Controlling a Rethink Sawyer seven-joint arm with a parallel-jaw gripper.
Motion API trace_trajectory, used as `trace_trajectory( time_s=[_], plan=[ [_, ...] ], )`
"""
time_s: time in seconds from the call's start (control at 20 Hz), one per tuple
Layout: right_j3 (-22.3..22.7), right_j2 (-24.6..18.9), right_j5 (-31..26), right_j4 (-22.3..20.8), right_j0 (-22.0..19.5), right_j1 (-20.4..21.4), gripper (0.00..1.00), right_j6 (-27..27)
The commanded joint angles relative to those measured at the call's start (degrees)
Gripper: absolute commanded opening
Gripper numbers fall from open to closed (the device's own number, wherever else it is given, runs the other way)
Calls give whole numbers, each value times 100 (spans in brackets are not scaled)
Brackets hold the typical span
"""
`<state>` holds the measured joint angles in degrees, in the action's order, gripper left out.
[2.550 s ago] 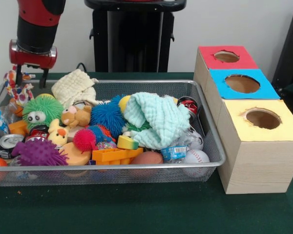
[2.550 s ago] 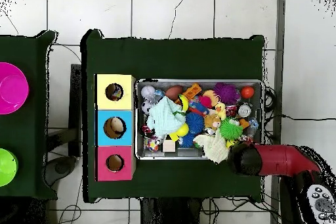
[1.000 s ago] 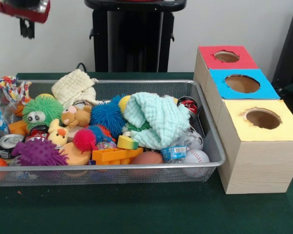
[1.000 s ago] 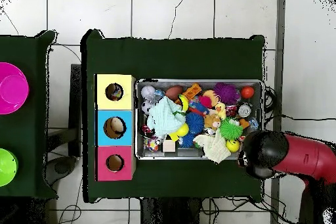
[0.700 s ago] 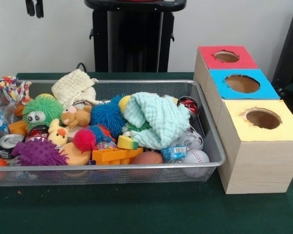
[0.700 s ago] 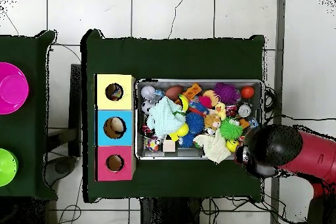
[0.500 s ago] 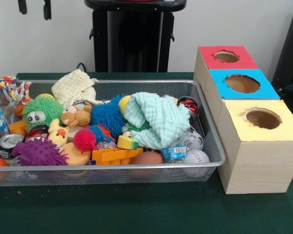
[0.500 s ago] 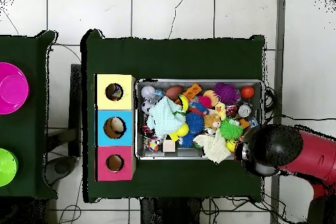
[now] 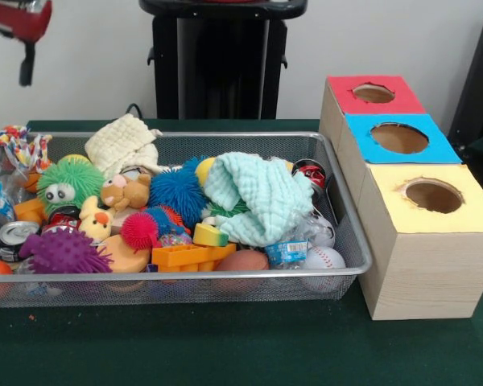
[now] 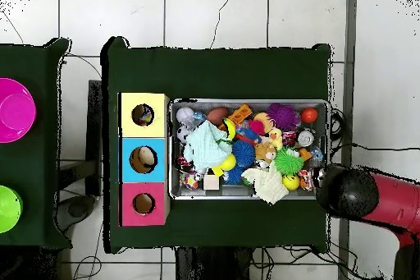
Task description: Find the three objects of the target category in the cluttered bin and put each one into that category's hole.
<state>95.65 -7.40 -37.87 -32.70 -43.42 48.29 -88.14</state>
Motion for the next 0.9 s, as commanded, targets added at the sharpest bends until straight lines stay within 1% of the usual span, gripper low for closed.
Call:
trace_trajectory(
  time_s=[0.05,0.15,0.3,0.35,0.5,0.65,0.7,0.75,0.9],
  plan=[
    [608,-368,779,-830,-412,-968,100,789],
    [614,-390,813,-837,-451,-1032,100,730],
    [672,-523,515,-511,-600,-1164,100,675],
    [651,-556,322,-366,-604,-1215,100,638],
    [771,-700,-7,-78,-653,-1116,100,642],
    [939,-826,-188,58,-712,-907,100,733],
    [929,-856,-140,21,-710,-887,100,755],
    [940,-860,58,-115,-728,-882,100,767],
    [559,-698,908,-855,-589,-1313,100,576]
  ],
)
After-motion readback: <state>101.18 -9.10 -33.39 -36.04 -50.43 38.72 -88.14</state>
